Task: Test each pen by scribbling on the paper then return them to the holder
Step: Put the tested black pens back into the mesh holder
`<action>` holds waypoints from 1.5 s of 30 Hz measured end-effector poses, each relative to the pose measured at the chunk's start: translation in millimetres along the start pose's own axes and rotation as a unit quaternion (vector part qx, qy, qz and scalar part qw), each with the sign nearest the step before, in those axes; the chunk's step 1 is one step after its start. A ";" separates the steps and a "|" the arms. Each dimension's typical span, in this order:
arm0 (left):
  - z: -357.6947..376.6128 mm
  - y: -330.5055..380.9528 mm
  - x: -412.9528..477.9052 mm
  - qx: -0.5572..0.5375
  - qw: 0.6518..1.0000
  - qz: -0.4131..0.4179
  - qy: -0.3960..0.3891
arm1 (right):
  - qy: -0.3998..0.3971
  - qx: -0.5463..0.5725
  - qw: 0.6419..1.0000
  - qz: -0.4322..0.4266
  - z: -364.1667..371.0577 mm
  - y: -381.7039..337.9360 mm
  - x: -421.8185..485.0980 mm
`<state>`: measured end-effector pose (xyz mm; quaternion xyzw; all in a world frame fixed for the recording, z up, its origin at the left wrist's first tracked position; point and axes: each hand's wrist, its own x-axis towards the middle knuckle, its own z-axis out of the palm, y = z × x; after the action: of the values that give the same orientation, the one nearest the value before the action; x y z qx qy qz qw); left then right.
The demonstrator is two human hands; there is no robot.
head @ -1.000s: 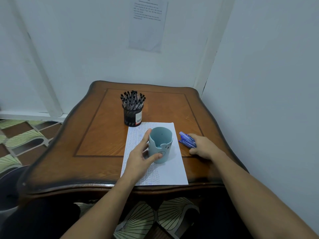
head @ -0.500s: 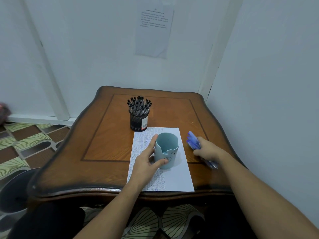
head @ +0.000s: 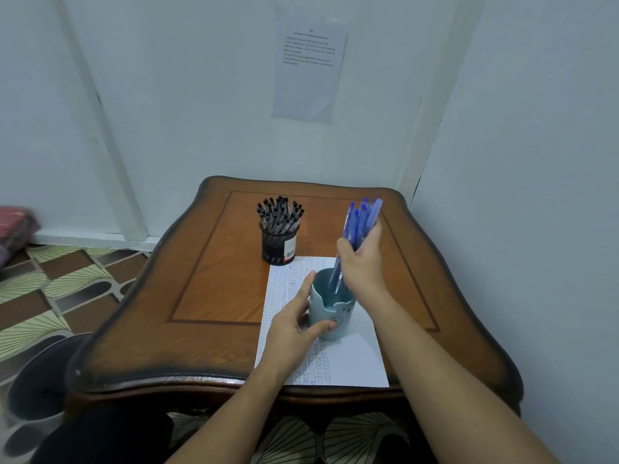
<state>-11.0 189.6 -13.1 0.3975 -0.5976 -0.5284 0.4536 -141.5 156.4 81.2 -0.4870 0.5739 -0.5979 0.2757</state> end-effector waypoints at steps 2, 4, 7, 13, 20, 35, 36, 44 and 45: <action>0.2 0.5 0.2 0.000 1.000 0.005 0.000 | -0.004 -0.019 1.000 -0.021 1.1 7.7 -3.7; 0.2 -0.1 0.5 0.002 1.000 0.008 -0.001 | -0.020 -0.045 0.999 -0.022 -0.4 10.2 -3.6; -0.2 -1.2 -0.1 0.002 1.000 0.008 -0.002 | -0.048 -0.091 0.995 0.000 -1.8 16.9 -10.4; 0.1 -4.0 1.3 0.001 1.000 0.008 -0.005 | -0.084 -0.096 0.989 0.078 -8.5 34.8 -25.7; 1.3 -4.2 1.6 -0.002 1.000 0.012 -0.007 | -0.142 -0.016 0.987 0.075 -16.4 36.1 -31.3; -0.3 -5.6 2.3 0.036 0.999 0.002 -0.004 | -0.290 -0.017 0.953 0.090 -49.6 39.8 -27.7; -0.6 -6.0 2.5 0.031 1.000 -0.002 -0.004 | -0.289 -0.011 0.953 0.091 -50.8 42.3 -29.3; -0.7 1.6 1.1 -0.013 1.000 -0.013 -0.018 | -0.289 0.010 0.952 0.103 -55.4 48.6 -27.2; -1.0 2.3 0.8 -0.009 1.000 -0.014 -0.019 | -0.290 0.009 0.951 0.104 -56.3 48.1 -27.3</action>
<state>-10.2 188.9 -10.7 0.3913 -0.5959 -0.5474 0.4384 -192.9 195.1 35.5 -0.5744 0.5114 -0.4041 0.4952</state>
